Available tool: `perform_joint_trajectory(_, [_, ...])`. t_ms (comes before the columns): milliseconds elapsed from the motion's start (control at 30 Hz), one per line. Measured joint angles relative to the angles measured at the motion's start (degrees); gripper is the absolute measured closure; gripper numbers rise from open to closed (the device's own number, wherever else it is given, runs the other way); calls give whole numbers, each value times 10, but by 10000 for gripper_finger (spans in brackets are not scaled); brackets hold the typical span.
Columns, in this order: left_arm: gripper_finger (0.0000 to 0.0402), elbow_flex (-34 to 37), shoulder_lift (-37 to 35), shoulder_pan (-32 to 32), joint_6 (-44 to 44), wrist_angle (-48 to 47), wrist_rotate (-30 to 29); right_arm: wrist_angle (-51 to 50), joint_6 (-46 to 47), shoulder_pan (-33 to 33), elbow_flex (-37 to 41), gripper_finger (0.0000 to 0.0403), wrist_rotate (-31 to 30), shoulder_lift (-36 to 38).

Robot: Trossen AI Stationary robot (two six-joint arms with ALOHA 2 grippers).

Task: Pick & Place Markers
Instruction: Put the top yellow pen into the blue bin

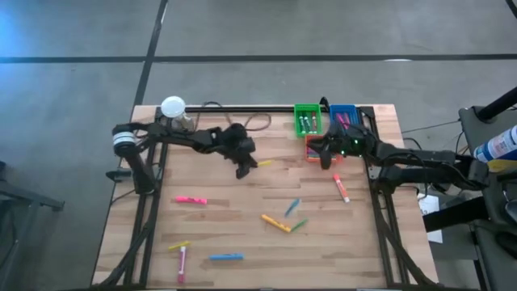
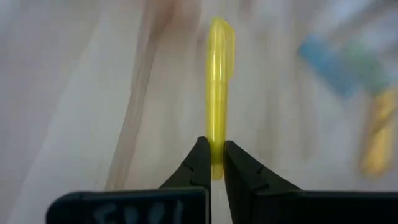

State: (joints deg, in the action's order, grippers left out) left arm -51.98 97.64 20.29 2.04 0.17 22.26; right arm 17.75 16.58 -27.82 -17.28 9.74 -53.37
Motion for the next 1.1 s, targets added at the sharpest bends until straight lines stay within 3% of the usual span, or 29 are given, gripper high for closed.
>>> perform_joint_trajectory(233, [385, 115, -22, -2, 133, 377, 22, 239, 59, 50, 61, 266, 9, -59])
perform_joint_trajectory(333, [385, 132, -19, -2, 157, 475, 23, 308, 64, 74, 56, 242, 9, -102])
perform_joint_trajectory(500, [385, 136, -19, -3, 156, 557, 23, 368, 71, 102, 8, 208, 9, -181])
perform_joint_trajectory(633, [385, 132, -19, -3, 151, 566, 22, 407, 70, 111, -38, 194, 10, -240])
perform_joint_trajectory(1100, [385, 127, -20, -3, 142, 568, 26, 450, 59, 116, -144, 195, 14, -357])
